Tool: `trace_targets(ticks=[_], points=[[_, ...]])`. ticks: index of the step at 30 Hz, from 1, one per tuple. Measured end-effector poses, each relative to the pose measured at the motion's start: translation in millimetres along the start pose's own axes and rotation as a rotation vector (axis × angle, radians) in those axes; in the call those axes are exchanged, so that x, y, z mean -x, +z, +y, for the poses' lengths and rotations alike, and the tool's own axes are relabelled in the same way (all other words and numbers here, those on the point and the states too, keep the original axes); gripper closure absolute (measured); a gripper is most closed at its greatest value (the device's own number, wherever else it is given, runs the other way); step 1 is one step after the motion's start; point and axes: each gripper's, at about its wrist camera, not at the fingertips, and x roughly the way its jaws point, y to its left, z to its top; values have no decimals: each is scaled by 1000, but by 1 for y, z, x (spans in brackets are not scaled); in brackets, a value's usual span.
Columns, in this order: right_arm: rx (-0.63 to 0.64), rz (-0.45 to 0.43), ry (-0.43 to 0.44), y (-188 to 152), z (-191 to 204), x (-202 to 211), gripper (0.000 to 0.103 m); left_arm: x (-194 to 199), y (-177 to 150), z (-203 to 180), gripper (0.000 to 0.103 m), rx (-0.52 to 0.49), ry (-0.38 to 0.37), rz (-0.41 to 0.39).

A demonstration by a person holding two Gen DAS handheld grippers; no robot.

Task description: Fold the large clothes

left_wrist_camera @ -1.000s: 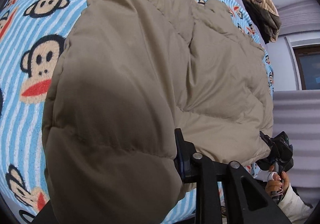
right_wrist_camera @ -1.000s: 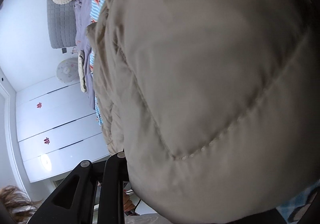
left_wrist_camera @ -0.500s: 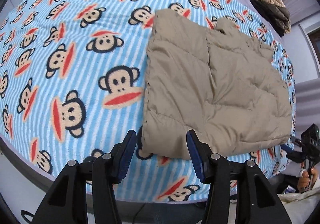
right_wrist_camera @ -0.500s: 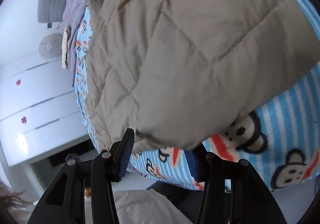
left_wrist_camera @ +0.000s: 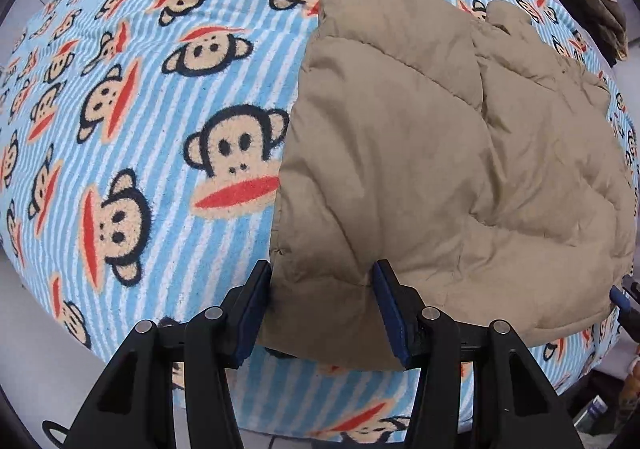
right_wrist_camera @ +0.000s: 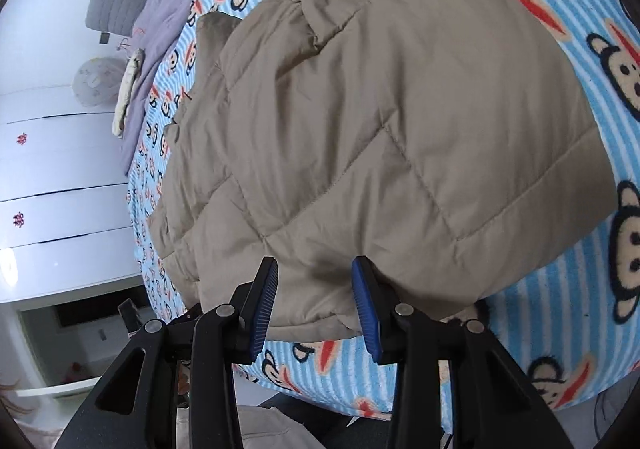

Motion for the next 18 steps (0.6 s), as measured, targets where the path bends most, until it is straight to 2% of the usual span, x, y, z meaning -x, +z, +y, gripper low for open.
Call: trace_targets(ticks=[1, 3, 7, 8, 9, 11, 16, 18], points=[[14, 6, -9, -4, -8, -4, 62, 6, 1, -2, 49, -8, 12, -13], [48, 26, -28, -4, 0, -9, 62, 17, 2, -9, 49, -10, 26, -42], [87, 76, -36, -5, 0, -19, 61, 36, 1, -23, 49, 35, 35, -87], [94, 90, -34, -4, -1, -21, 61, 40, 0, -26, 43, 52, 37, -94], [99, 102, -32, -4, -3, -20, 61, 42, -1, -30, 23, 72, 32, -104], [107, 124, -31, -5, -5, -16, 61, 50, -8, -34, 11, 106, -3, -141], [124, 134, -57, -8, 1, -11, 59, 57, -5, -49, 11, 70, -57, -166], [140, 116, -73, -12, 11, -9, 55, 60, 1, -53, 11, 36, -66, -175]])
